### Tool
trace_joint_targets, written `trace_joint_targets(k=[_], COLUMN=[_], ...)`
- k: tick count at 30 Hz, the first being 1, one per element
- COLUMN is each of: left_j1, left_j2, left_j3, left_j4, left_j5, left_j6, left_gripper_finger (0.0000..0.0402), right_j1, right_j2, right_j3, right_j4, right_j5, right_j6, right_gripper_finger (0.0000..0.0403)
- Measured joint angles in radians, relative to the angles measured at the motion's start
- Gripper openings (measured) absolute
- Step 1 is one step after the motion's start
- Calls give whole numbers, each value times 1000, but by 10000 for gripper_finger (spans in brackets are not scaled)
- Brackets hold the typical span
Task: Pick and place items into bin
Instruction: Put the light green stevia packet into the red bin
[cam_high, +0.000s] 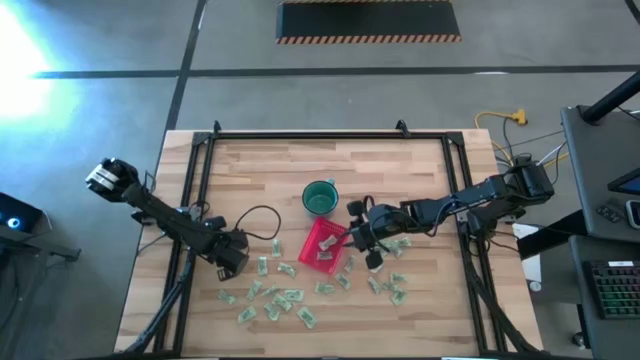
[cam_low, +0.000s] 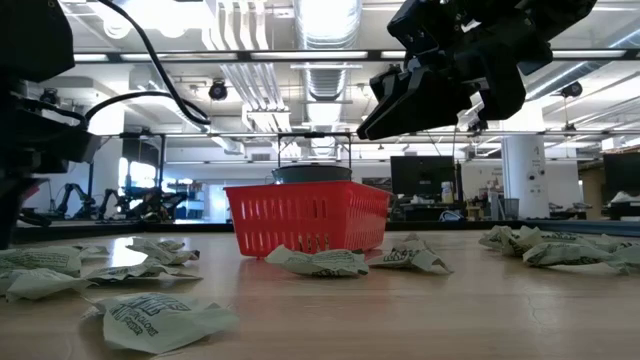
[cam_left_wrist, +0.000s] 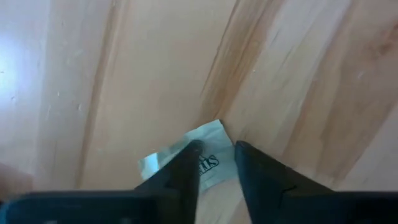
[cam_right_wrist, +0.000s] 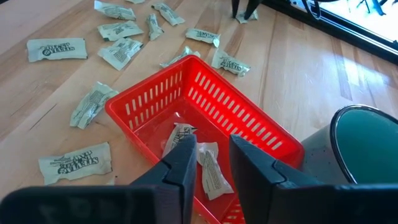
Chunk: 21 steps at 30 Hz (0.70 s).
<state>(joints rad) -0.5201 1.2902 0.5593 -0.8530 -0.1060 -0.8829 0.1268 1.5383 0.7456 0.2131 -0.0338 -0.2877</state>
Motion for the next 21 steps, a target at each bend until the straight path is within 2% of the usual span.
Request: trace_joint_targets(k=[5,14,21], left_j1=[0,1,1], left_j2=[-9,-10,-11], left_j3=[-2,6,68], left_j4=[4,5,7], left_j5=[-2,-5,-42], left_j6=[2,3,45], left_gripper_finger=[9,1,0], right_j1=[0,0,0], right_j2=[0,0,0], right_j3=[0,0,0], right_j4=[0,0,0], right_j5=[0,3,3], right_j6=[0,0,0], right_gripper_finger=[84,80,73])
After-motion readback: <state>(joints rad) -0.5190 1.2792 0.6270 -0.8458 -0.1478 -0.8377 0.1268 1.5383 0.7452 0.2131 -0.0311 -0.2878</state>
